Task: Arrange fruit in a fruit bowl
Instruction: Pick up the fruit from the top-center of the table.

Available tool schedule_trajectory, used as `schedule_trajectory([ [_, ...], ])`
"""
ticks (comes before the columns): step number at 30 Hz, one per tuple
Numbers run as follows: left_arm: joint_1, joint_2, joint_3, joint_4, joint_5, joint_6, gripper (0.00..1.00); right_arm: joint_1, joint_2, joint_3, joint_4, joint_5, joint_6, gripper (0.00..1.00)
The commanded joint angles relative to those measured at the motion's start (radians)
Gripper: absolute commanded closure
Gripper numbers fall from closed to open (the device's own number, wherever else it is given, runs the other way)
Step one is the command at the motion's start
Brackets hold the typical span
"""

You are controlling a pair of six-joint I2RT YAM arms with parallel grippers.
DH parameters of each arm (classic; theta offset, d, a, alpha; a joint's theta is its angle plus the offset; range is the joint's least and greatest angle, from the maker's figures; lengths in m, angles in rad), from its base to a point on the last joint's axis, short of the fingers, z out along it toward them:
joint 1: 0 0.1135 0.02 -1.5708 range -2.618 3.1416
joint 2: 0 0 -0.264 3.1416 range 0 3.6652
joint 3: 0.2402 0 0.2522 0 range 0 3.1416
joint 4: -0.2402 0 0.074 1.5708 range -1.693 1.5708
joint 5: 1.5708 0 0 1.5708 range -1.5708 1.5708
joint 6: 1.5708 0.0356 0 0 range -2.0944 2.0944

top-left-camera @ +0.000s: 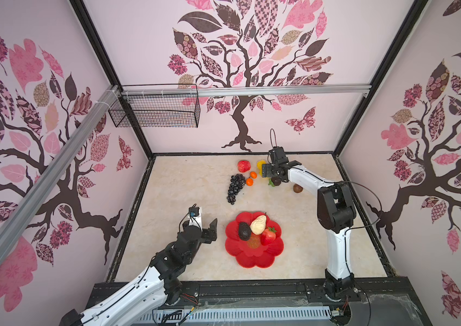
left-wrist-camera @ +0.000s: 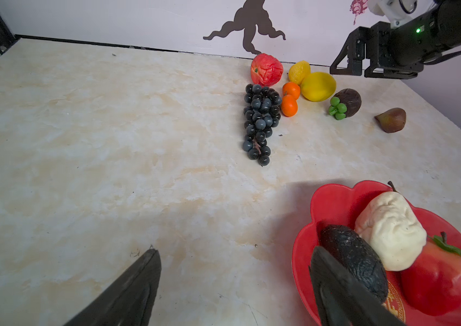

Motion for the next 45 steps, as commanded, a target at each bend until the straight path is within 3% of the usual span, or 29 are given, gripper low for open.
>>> schedule_trajectory([
  [1, 0.004, -0.004, -0.005, 0.027, -0.015, 0.006, 0.14, -0.008, 0.032, -0.008, -0.041, -0.011, -0.036, 0.05],
  [9, 0.003, -0.001, -0.005, 0.025, -0.024, 0.006, 0.14, -0.015, 0.085, 0.019, -0.075, -0.038, -0.047, 0.13],
  [28, 0.004, 0.034, -0.003, 0.049, -0.007, 0.010, 0.13, -0.019, 0.149, 0.056, -0.089, 0.005, -0.066, 0.18],
  [39, 0.004, 0.053, 0.000, 0.060, 0.003, 0.013, 0.13, -0.021, 0.156, 0.068, -0.098, 0.021, -0.067, 0.34],
  [45, 0.003, 0.062, 0.000, 0.064, 0.010, 0.014, 0.13, -0.022, 0.103, 0.017, -0.079, 0.009, -0.057, 0.35],
])
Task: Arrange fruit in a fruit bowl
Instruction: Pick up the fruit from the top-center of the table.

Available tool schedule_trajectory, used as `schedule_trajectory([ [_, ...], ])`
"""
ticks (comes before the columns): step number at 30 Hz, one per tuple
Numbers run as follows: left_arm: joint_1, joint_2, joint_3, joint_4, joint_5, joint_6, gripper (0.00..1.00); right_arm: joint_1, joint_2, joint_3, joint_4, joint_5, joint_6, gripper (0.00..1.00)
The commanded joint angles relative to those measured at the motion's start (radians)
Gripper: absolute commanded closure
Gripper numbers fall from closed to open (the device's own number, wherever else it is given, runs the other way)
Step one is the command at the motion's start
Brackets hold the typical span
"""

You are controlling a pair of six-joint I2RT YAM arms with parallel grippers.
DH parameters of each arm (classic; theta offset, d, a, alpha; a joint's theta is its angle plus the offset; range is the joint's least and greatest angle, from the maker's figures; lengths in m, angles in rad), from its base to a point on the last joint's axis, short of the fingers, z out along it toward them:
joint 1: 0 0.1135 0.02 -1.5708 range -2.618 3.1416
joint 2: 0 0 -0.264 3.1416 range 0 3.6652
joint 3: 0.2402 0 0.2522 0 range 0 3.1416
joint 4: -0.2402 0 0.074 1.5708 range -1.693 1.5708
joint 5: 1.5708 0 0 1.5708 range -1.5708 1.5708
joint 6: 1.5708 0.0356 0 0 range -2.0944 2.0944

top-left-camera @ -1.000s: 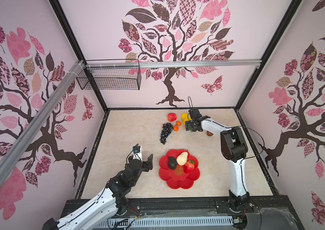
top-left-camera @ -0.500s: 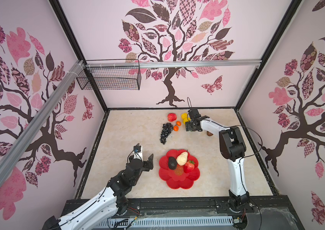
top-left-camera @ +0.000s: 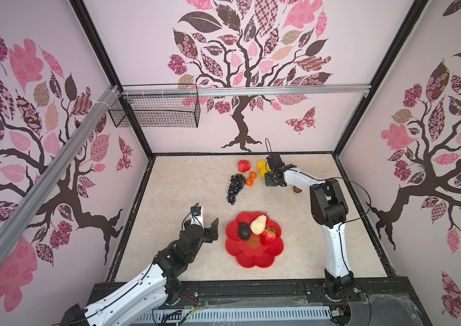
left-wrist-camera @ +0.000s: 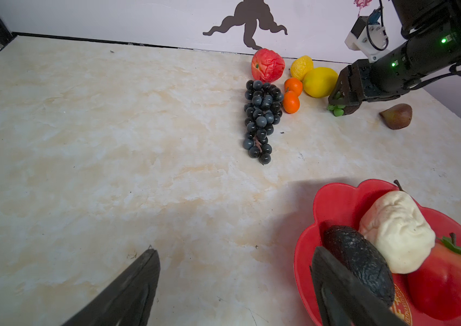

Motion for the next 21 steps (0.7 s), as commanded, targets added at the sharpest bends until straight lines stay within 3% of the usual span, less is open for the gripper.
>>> schedule_trajectory([
  [1, 0.004, 0.007, 0.000, 0.027, 0.012, 0.013, 0.13, -0.008, -0.029, -0.024, -0.003, -0.008, 0.012, 0.35],
  [9, 0.004, 0.050, 0.009, 0.056, 0.081, 0.019, 0.13, -0.009, -0.267, -0.234, 0.076, -0.165, 0.095, 0.35],
  [15, 0.004, 0.090, 0.031, 0.099, 0.202, -0.002, 0.14, -0.009, -0.506, -0.453, 0.176, -0.350, 0.211, 0.34],
  [21, 0.002, 0.161, 0.141, 0.104, 0.351, -0.052, 0.17, -0.009, -0.740, -0.682, 0.320, -0.549, 0.383, 0.32],
])
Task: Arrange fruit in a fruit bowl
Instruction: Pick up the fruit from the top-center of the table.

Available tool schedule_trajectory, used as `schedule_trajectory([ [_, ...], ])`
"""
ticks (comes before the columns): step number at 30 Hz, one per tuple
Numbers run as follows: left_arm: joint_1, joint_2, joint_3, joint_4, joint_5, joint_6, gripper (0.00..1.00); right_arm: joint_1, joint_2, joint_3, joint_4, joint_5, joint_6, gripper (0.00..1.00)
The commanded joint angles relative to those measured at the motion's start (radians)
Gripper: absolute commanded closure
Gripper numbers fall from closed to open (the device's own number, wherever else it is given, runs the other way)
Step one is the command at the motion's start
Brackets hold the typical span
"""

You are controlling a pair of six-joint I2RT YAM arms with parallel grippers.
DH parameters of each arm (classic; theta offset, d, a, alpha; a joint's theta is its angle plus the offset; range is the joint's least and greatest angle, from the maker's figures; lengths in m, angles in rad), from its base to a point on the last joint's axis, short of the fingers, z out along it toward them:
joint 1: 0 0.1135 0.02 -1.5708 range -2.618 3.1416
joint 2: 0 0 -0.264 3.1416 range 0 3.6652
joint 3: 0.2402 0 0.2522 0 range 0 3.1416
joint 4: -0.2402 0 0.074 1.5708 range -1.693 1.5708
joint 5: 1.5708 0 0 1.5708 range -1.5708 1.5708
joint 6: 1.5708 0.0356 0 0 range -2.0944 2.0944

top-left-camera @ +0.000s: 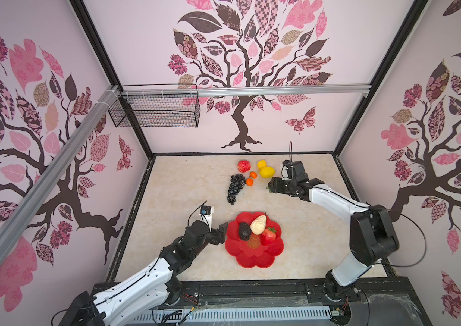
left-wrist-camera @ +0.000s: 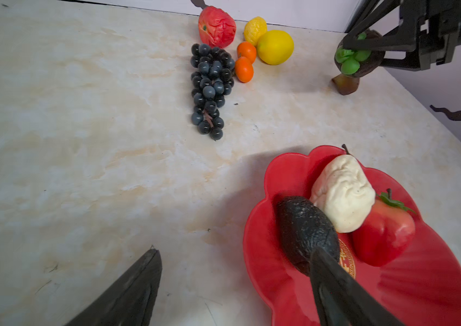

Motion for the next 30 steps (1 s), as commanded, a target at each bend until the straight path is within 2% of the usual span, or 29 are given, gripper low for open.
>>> schedule_trajectory([
  [1, 0.000, 0.037, 0.116, 0.048, 0.126, -0.038, 0.18, -0.002, -0.129, -0.115, 0.120, -0.179, 0.160, 0.32],
  [3, -0.024, 0.079, 0.163, 0.055, 0.154, -0.028, 0.21, 0.000, -0.192, -0.199, 0.183, -0.230, 0.240, 0.33],
  [7, -0.144, 0.180, 0.265, 0.049, 0.118, 0.037, 0.24, 0.021, -0.317, -0.364, 0.315, -0.277, 0.400, 0.33],
  [11, -0.197, 0.277, 0.347, 0.067, 0.146, 0.035, 0.32, 0.072, -0.419, -0.437, 0.325, -0.259, 0.462, 0.33],
  [17, -0.215, 0.369, 0.411, 0.118, 0.201, 0.010, 0.41, 0.156, -0.524, -0.531, 0.345, -0.222, 0.533, 0.32],
  [23, -0.217, 0.398, 0.439, 0.107, 0.217, 0.018, 0.48, 0.166, -0.568, -0.595, 0.374, -0.262, 0.568, 0.33],
  [30, -0.217, 0.418, 0.445, 0.112, 0.254, 0.006, 0.59, 0.171, -0.607, -0.631, 0.376, -0.283, 0.579, 0.34],
])
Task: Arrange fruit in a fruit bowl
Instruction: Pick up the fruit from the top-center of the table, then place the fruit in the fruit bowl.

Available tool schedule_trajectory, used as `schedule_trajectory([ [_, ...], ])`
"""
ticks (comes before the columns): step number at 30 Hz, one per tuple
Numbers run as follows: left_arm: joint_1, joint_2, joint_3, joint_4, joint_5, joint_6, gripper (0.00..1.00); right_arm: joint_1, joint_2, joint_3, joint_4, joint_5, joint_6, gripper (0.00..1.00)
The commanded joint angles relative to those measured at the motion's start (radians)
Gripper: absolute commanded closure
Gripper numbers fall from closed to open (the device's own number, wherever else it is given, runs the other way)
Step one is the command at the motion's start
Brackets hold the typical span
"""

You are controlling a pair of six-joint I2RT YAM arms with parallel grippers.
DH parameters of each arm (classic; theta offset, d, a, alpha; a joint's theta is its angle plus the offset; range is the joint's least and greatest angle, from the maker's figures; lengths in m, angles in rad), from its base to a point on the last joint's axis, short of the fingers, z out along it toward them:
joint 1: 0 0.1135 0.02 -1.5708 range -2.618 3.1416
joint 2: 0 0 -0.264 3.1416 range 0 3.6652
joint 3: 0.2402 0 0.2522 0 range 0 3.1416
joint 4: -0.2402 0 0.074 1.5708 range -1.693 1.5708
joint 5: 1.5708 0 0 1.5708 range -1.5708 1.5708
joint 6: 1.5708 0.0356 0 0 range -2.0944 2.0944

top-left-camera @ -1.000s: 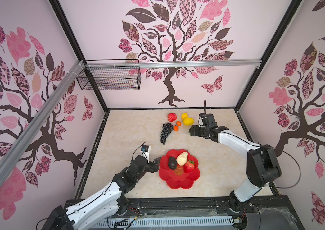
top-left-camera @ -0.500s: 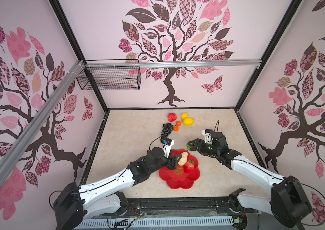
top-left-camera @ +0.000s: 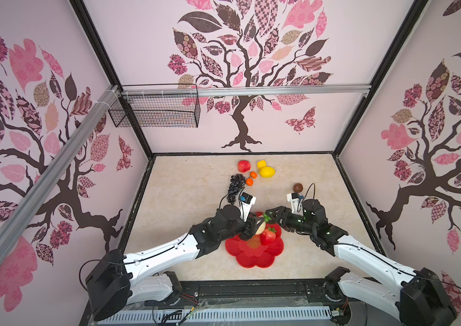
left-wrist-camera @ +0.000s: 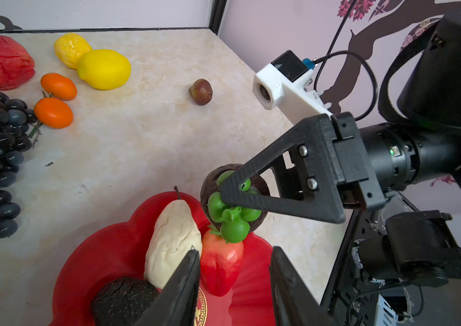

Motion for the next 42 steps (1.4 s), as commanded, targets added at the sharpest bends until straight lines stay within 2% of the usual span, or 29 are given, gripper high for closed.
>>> schedule_trajectory([
  [1, -0.003, 0.017, 0.053, 0.014, 0.033, -0.008, 0.61, 0.007, -0.030, -0.004, 0.029, -0.027, 0.018, 0.34],
  [14, -0.003, 0.032, 0.078, -0.014, 0.042, 0.013, 0.63, 0.051, -0.047, -0.022, 0.036, -0.038, 0.027, 0.34],
  [25, -0.003, 0.040, 0.081, -0.020, 0.054, 0.011, 0.72, 0.063, -0.056, -0.031, 0.041, -0.036, 0.031, 0.34],
  [33, -0.003, 0.049, 0.077, -0.011, 0.078, 0.006, 0.71, 0.066, -0.052, -0.025, 0.043, -0.036, 0.030, 0.35],
  [42, -0.003, 0.052, 0.075, -0.009, 0.077, 0.014, 0.75, 0.072, -0.045, -0.023, 0.050, -0.040, 0.031, 0.35],
])
